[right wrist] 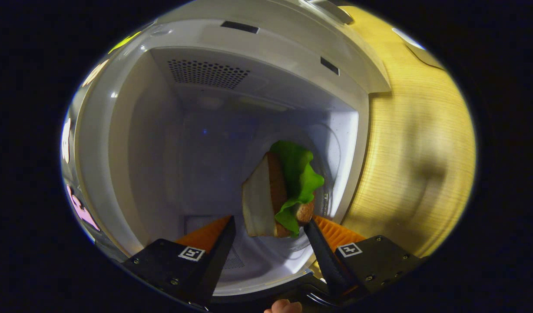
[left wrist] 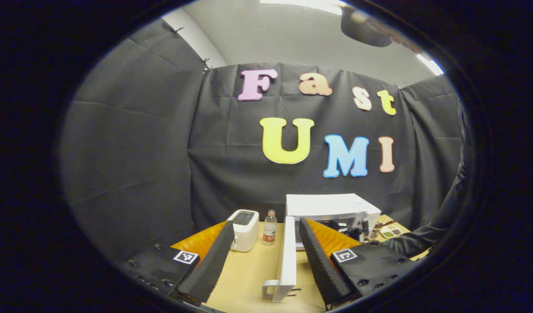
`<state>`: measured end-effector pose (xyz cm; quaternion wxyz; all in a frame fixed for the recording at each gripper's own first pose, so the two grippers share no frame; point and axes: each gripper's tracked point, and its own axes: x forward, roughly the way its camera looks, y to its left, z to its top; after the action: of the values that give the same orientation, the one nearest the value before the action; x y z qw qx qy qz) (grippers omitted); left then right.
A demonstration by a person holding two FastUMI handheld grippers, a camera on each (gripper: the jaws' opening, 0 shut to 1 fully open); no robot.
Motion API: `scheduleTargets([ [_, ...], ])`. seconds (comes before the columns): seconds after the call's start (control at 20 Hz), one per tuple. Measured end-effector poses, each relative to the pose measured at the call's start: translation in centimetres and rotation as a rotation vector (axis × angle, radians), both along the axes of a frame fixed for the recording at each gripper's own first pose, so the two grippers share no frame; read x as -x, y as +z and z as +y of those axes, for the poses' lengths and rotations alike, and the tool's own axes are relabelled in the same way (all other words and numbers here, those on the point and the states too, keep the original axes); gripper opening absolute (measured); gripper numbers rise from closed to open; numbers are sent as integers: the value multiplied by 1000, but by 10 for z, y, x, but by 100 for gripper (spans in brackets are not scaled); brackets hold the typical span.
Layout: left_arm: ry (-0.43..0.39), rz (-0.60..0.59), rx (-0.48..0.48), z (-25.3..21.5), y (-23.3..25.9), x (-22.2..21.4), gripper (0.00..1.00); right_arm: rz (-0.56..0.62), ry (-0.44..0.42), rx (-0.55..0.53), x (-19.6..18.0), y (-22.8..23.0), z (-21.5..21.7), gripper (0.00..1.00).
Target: Open the microwave oven with the left hand, put the food in, and close the microwave oven.
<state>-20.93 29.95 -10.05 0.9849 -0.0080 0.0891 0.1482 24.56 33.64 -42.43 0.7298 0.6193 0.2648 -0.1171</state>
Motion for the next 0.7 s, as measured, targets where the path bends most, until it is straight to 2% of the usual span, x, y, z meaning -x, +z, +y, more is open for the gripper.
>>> scheduleTargets([
  [0.35, -49, -27, 18, -18, -2, -8, 96, -32, 118, 94, 44, 17, -20, 95],
  [0.45, -70, -41, 26, -27, -1, -14, 96, -64, 196, 136, 62, 32, -26, 95],
  [0.6, -112, -65, 40, -44, 0, -24, 98, -170, 326, 268, 93, 66, -41, 95],
  [0.7, -141, -68, 45, -56, -1, -31, 97, -221, 367, 284, 114, 89, -42, 95],
])
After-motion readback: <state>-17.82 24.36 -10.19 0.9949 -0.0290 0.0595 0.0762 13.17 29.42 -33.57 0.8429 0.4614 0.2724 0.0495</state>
